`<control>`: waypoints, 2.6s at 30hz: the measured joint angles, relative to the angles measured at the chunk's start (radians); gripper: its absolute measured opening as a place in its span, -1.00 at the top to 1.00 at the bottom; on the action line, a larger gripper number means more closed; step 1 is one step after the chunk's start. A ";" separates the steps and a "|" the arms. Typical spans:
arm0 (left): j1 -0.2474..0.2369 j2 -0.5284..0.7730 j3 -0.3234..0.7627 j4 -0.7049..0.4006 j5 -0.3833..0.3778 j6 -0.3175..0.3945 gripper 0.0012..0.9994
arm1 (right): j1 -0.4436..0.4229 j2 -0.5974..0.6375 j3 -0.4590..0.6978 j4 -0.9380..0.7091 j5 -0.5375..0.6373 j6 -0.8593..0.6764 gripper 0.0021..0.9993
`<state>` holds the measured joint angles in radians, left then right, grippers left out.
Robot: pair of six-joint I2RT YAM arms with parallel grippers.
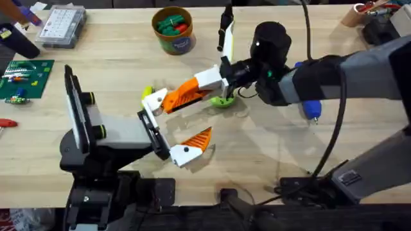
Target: Pick up the gripper from the table and insert it into the empty holder that is missing its gripper. Then pick up a screw, insert it into the mounting hole, and use the screwdriver to tighten it. Finally, clean up the table by picking up the vegetable and placing it into the bucket.
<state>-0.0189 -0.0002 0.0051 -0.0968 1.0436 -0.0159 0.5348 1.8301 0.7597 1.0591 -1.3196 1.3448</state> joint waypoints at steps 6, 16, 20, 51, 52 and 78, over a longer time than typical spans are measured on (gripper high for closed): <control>0.005 0.000 0.000 -0.001 -0.006 -0.008 -0.98 | 0.007 0.000 0.000 -0.010 0.017 0.016 0.97; 0.006 0.000 0.000 -0.004 0.001 -0.008 -0.97 | 0.008 0.000 0.000 -0.011 0.014 0.016 0.97; 0.007 0.000 0.000 -0.005 0.007 -0.008 -0.97 | 0.008 0.004 0.006 -0.012 -0.002 0.017 0.97; 0.012 0.000 0.001 -0.008 0.014 -0.015 -0.97 | 0.007 0.101 0.114 -0.013 -0.125 0.000 0.97; 0.012 0.000 0.001 -0.009 0.015 -0.015 -0.97 | 0.007 0.104 0.117 -0.013 -0.130 0.001 0.97; 0.002 0.000 0.003 -0.020 0.087 -0.006 -0.97 | 0.042 0.105 0.126 -0.023 -0.152 0.090 0.97</control>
<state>-0.0174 -0.0002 0.0082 -0.1165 1.1303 -0.0223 0.5768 1.9350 0.8860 1.0357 -1.4713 1.4352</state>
